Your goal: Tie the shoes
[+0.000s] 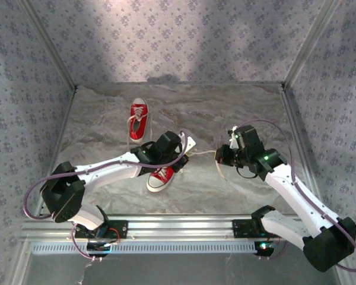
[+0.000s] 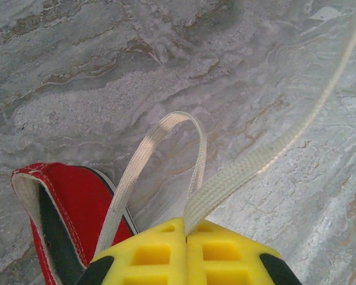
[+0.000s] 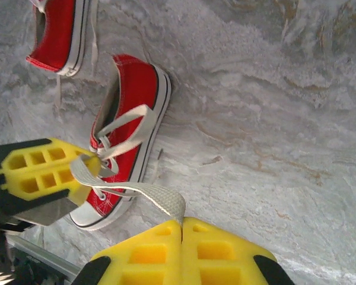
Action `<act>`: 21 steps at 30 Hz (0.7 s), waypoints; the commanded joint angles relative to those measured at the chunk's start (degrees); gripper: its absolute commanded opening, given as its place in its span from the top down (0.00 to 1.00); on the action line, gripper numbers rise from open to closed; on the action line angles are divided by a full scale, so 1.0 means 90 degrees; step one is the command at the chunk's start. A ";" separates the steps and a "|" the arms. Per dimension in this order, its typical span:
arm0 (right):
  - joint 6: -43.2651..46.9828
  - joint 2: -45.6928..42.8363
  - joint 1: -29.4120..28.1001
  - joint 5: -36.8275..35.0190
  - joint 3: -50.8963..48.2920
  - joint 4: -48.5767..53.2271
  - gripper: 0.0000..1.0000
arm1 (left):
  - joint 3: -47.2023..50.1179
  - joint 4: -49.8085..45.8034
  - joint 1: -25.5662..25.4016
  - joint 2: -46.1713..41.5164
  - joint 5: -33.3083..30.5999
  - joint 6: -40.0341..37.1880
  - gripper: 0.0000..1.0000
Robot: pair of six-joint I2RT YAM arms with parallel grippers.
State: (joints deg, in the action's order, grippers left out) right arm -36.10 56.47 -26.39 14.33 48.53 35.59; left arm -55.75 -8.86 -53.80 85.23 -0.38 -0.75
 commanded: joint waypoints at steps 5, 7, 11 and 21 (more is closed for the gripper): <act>-0.0045 -0.0334 -0.0007 -0.0039 -0.0230 -0.0086 0.99 | -0.0200 0.0106 -0.0055 0.0115 -0.0151 0.0164 1.00; -0.0042 -0.0358 -0.0007 -0.0221 -0.0298 0.0048 0.97 | -0.0223 0.0114 -0.0055 0.0087 -0.0207 0.0142 1.00; -0.0042 -0.0366 -0.0026 -0.0334 -0.0475 0.0045 0.93 | -0.0271 0.0077 -0.0048 0.0042 -0.0202 0.0133 1.00; 0.0467 -0.0368 -0.0123 -0.0131 -0.0699 -0.0016 0.83 | -0.0358 0.0125 -0.0048 0.0139 -0.0165 0.0176 1.00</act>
State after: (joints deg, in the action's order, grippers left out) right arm -33.69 53.78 -26.96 13.54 42.94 34.96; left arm -55.99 -8.84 -53.80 85.95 -1.39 0.10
